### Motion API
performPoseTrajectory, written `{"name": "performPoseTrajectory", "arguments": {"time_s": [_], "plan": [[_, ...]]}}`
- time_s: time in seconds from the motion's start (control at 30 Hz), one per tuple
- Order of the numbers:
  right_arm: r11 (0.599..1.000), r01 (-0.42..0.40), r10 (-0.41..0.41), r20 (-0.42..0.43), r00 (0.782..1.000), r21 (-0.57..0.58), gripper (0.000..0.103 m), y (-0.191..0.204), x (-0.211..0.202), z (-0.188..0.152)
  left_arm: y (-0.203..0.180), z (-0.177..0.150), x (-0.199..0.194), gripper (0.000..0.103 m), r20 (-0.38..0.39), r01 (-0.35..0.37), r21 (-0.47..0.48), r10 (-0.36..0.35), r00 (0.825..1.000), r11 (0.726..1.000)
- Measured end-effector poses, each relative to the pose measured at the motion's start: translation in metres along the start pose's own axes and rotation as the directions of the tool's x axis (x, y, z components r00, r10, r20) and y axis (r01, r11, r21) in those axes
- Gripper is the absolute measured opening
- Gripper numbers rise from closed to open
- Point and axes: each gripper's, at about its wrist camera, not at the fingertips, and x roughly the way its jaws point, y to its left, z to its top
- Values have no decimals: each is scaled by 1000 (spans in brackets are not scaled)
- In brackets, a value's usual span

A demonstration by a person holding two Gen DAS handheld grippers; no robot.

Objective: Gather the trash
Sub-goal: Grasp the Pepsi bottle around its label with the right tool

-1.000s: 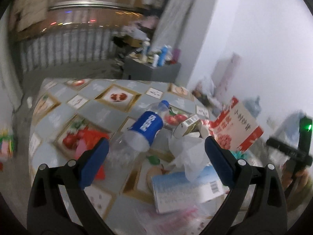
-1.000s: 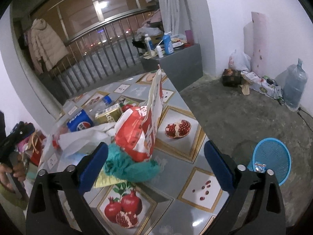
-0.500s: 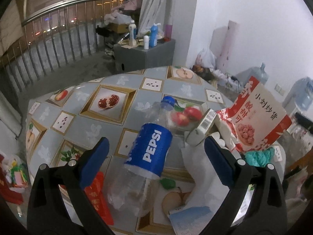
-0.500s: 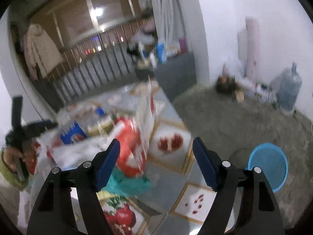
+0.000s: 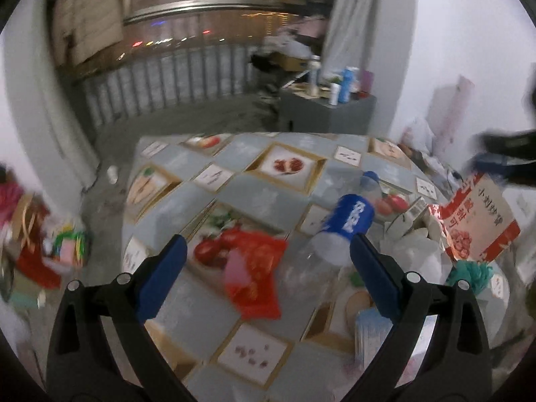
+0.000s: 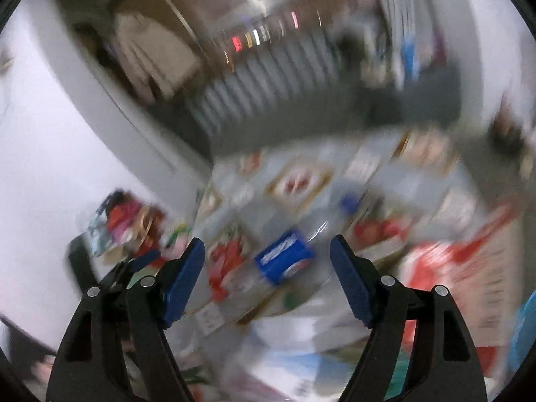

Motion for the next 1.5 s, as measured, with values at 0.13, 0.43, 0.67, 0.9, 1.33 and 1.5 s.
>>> {"name": "performPoseTrajectory", "arguments": {"time_s": [0.13,0.43,0.67,0.9,1.33,1.5], "plan": [[977,46,9,-260,966,206,75,-19,86,13,6,-28,-27,94,36,35,-17,-34,999,999],[930,214,-100,-354,930,298,75,-46,143,4,-16,-119,-68,93,47,202,-68,-199,979,977],[909,221,-96,-336,937,354,75,-48,156,13,-36,-148,-56,71,3,250,-142,-252,968,958],[898,221,-74,-365,928,381,75,-39,162,9,-54,-160,-43,59,-82,190,-98,-198,977,977],[894,215,-61,-369,928,393,80,-42,185,7,-64,-169,-34,53,-143,156,-88,-168,975,984],[898,167,-11,-358,934,408,65,-45,183,7,-66,-169,-34,52,-147,150,-76,-160,976,986]]}}
